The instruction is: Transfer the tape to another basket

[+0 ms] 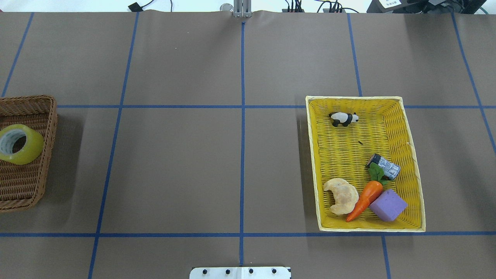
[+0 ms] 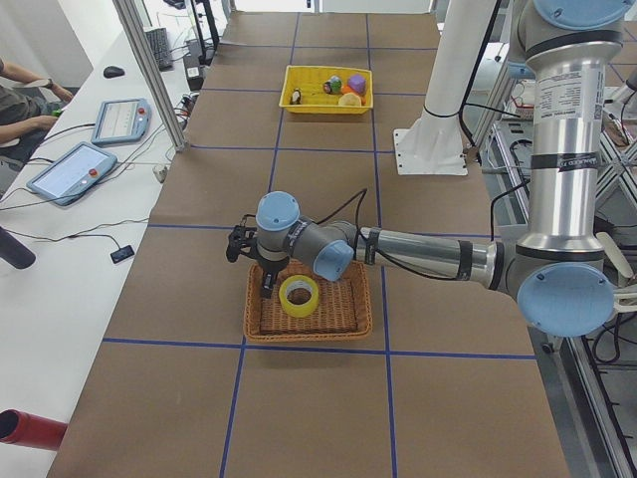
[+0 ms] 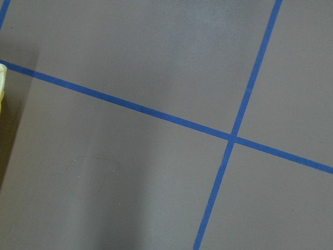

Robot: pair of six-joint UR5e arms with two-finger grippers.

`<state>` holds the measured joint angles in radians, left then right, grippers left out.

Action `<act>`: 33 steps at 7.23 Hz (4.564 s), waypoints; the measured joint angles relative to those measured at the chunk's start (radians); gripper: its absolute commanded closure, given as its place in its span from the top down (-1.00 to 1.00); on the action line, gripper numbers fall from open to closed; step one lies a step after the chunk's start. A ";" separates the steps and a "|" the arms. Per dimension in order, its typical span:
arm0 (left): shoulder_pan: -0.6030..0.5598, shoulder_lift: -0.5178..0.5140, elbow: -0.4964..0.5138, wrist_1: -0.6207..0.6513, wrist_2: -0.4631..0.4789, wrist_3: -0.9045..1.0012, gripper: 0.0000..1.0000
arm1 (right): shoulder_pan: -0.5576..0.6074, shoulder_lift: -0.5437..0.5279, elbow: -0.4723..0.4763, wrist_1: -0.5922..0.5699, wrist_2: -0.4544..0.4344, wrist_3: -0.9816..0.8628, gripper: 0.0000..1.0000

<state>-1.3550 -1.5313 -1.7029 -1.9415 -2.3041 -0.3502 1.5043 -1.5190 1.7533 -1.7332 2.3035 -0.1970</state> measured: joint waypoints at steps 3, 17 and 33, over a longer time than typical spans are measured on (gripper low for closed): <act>-0.047 -0.043 -0.012 0.196 0.074 0.213 0.98 | -0.015 0.009 -0.009 -0.001 -0.020 0.003 1.00; -0.147 0.081 -0.150 0.238 0.018 0.209 0.98 | -0.005 0.022 -0.035 0.011 0.021 0.052 1.00; -0.142 0.074 -0.136 0.230 -0.070 0.246 0.98 | 0.014 -0.063 0.033 0.061 -0.006 0.060 1.00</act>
<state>-1.4975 -1.4569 -1.8394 -1.7111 -2.3739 -0.1042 1.5178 -1.5822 1.7862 -1.6722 2.2977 -0.1366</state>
